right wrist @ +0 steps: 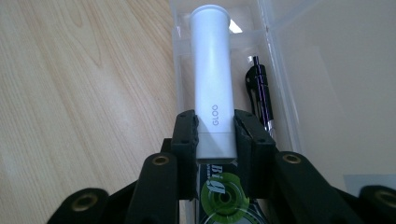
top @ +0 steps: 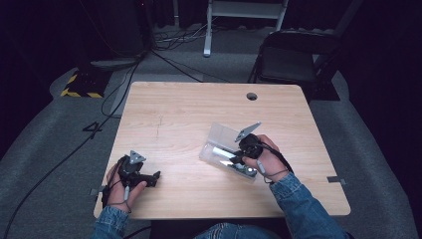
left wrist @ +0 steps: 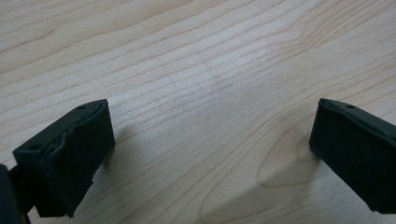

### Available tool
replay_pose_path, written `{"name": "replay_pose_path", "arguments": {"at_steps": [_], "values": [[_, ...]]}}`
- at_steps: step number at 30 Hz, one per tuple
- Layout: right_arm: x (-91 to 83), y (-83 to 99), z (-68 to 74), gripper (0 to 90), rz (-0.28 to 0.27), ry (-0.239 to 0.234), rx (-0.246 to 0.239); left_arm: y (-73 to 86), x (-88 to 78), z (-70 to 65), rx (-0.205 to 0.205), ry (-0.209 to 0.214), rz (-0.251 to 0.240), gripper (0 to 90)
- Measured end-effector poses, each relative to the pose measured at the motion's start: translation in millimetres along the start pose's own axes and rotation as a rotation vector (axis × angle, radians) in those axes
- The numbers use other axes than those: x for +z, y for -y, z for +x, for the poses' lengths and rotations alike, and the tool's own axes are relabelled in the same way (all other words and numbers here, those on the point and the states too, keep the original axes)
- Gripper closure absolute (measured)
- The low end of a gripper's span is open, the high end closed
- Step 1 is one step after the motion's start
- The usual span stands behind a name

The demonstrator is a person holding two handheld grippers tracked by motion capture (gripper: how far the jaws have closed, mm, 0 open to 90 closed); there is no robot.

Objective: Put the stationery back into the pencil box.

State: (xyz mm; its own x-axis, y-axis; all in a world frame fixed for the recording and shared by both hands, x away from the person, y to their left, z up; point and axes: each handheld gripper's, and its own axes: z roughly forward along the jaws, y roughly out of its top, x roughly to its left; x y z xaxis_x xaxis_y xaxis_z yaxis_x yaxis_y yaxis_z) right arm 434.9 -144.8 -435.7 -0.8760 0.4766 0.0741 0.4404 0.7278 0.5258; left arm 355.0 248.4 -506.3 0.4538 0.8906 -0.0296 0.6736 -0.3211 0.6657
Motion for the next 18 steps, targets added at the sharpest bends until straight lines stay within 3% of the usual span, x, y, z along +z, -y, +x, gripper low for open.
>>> {"name": "replay_pose_path", "arguments": {"at_steps": [10,18], "values": [[9.9,2.7,-3.5,71.7,0.025,-0.004,0.012,0.0,0.0,0.0,0.0,0.0,0.0,0.3],[15.2,5.1,-7.9,71.6,0.01,-0.005,0.042,0.0,0.0,0.0,0.001,0.0,0.0,0.3]]}}
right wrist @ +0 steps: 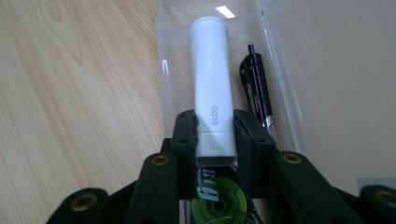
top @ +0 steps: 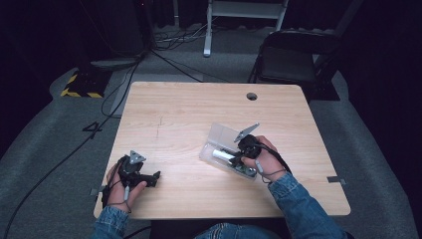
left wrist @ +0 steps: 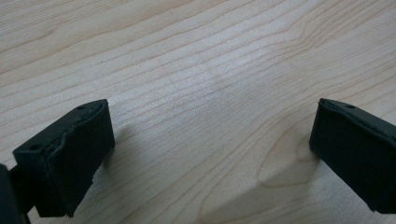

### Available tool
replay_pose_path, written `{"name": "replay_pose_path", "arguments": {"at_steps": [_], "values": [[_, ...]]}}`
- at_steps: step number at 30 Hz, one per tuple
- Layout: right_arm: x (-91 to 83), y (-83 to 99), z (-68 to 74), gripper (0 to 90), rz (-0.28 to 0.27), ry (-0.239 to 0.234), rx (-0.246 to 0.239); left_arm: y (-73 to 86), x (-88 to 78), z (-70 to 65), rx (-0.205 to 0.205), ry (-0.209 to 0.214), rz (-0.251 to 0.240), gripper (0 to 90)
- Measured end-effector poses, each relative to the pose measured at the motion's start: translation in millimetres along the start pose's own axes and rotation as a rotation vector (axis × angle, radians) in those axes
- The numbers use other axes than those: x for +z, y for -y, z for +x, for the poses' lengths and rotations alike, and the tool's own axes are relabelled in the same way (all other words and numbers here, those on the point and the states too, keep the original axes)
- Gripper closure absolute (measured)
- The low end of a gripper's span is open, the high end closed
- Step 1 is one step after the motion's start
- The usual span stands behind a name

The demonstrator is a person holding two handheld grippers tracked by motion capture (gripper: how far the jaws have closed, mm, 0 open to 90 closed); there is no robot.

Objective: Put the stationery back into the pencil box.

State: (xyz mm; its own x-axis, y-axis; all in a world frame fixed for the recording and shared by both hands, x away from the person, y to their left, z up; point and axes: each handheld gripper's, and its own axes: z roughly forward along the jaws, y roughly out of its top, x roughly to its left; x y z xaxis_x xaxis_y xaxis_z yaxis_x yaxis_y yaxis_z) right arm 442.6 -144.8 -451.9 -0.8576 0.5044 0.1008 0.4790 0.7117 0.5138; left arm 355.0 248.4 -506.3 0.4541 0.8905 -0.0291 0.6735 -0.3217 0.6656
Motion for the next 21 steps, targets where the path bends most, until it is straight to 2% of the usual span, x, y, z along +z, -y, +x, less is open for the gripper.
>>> {"name": "replay_pose_path", "arguments": {"at_steps": [21], "values": [[8.2,3.1,-6.1,70.6,0.003,0.019,0.001,0.0,0.0,0.0,0.0,0.0,0.0,0.3]]}}
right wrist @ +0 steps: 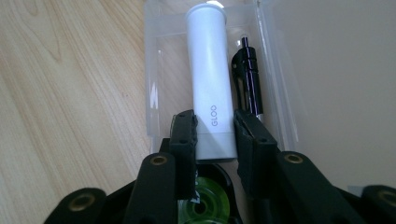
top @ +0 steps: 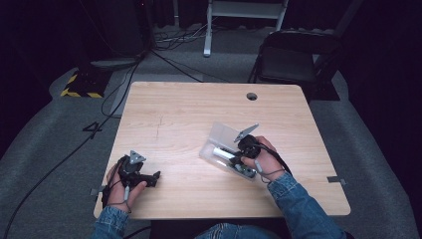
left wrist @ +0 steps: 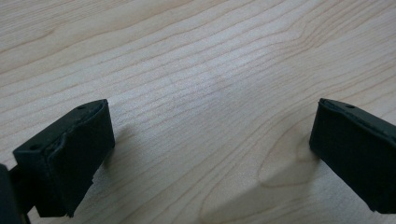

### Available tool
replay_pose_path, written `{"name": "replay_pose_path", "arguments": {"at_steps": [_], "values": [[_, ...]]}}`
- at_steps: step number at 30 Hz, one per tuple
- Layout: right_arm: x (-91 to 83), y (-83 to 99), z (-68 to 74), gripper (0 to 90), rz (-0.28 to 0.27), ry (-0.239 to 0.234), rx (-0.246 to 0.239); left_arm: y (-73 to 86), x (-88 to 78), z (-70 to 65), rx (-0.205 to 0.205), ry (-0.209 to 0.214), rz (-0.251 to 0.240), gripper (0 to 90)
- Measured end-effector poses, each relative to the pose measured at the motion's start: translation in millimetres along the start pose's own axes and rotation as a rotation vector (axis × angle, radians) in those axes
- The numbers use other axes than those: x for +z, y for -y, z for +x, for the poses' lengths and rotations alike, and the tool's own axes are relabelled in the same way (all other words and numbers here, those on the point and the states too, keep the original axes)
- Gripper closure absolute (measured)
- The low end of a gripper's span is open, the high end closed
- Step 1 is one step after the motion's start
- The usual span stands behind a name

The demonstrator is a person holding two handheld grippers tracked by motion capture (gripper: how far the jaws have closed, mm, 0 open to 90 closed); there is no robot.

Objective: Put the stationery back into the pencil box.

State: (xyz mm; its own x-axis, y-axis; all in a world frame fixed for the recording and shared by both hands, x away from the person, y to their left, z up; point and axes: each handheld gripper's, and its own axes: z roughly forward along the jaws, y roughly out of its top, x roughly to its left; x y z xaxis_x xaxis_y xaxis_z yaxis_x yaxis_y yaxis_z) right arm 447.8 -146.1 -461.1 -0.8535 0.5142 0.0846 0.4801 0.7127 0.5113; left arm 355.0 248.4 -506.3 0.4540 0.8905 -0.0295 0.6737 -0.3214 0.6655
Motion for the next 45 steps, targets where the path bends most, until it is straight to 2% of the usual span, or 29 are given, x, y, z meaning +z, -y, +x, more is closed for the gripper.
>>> {"name": "replay_pose_path", "arguments": {"at_steps": [7,12,26,34,43,45], "values": [[0.8,1.0,-2.4,69.9,-0.008,0.024,0.008,0.0,0.0,0.0,0.0,-0.001,0.0,0.3],[1.4,1.4,-3.4,69.0,-0.009,0.035,-0.005,0.0,0.0,0.0,0.0,0.0,0.0,0.3],[-1.5,0.7,-1.9,67.7,-0.023,0.034,0.001,0.0,0.0,0.0,0.0,0.0,0.0,0.3],[-10.0,-1.2,0.0,64.0,-0.068,0.044,-0.001,0.0,0.0,0.0,0.0,0.0,0.0,0.3],[-33.2,-2.7,1.8,56.2,-0.16,0.087,0.007,0.0,0.0,0.1,0.0,0.0,0.0,0.3],[-35.3,-2.7,1.9,55.6,-0.166,0.089,0.008,0.0,0.0,0.0,0.0,0.0,0.0,0.3]]}}
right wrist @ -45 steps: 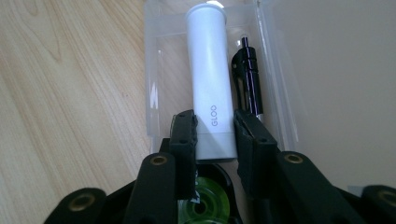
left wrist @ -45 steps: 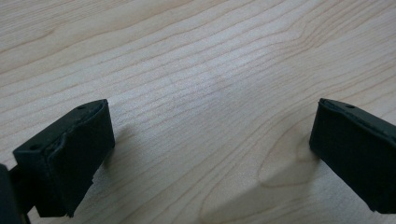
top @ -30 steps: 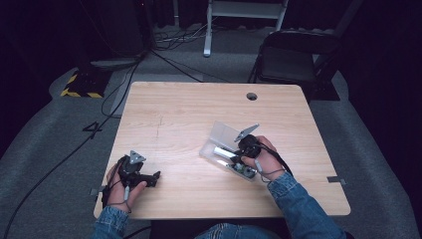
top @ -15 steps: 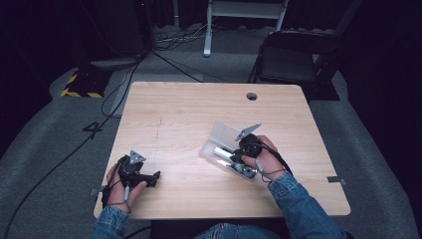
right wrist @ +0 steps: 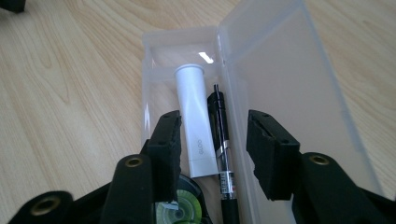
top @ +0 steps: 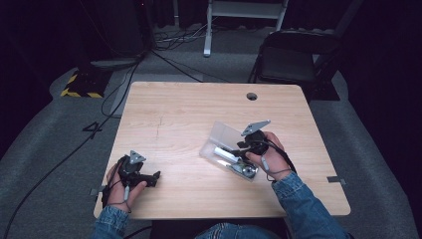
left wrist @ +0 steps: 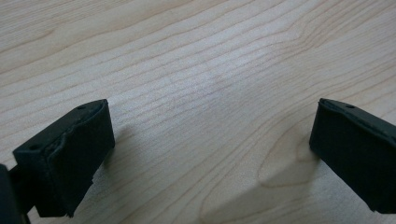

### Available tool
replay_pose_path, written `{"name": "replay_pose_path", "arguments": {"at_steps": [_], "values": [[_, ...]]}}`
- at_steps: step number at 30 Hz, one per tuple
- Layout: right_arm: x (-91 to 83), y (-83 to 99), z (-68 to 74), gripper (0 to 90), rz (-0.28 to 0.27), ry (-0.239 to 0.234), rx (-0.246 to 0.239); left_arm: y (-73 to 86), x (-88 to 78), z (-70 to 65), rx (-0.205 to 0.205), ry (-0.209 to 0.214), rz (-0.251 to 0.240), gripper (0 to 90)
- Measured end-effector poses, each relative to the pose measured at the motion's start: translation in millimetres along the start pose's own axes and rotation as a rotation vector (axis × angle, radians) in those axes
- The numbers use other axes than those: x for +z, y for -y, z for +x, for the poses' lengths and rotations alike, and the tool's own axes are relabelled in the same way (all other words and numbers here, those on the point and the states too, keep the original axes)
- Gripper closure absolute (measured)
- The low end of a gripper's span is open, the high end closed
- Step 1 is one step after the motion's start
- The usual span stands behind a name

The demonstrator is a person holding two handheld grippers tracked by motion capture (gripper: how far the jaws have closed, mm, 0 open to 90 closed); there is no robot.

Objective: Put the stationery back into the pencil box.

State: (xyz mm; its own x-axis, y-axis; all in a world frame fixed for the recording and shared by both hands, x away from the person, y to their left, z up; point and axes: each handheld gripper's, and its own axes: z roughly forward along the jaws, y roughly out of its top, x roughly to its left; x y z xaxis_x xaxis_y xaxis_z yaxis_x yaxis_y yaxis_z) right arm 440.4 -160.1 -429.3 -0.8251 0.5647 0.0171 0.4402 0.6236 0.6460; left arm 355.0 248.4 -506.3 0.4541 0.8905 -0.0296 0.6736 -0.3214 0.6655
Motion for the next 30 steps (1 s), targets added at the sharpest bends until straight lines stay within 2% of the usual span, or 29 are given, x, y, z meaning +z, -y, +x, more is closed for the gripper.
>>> {"name": "replay_pose_path", "arguments": {"at_steps": [8,13,20,30], "values": [[-25.8,-5.2,-0.7,45.2,-0.093,0.042,-0.003,0.6,-0.3,-0.7,-0.003,-0.003,-0.002,0.4],[-42.4,-1.1,-6.1,40.9,-0.138,0.069,0.023,0.5,-0.4,-0.6,-0.003,-0.001,0.0,0.4],[-64.2,12.7,-20.4,36.5,-0.174,0.113,0.071,-0.2,0.0,0.4,0.0,-0.004,-0.001,0.4],[-83.8,34.8,-38.9,29.1,-0.186,0.152,0.141,-0.5,0.4,0.5,-0.007,-0.004,-0.001,0.4]]}}
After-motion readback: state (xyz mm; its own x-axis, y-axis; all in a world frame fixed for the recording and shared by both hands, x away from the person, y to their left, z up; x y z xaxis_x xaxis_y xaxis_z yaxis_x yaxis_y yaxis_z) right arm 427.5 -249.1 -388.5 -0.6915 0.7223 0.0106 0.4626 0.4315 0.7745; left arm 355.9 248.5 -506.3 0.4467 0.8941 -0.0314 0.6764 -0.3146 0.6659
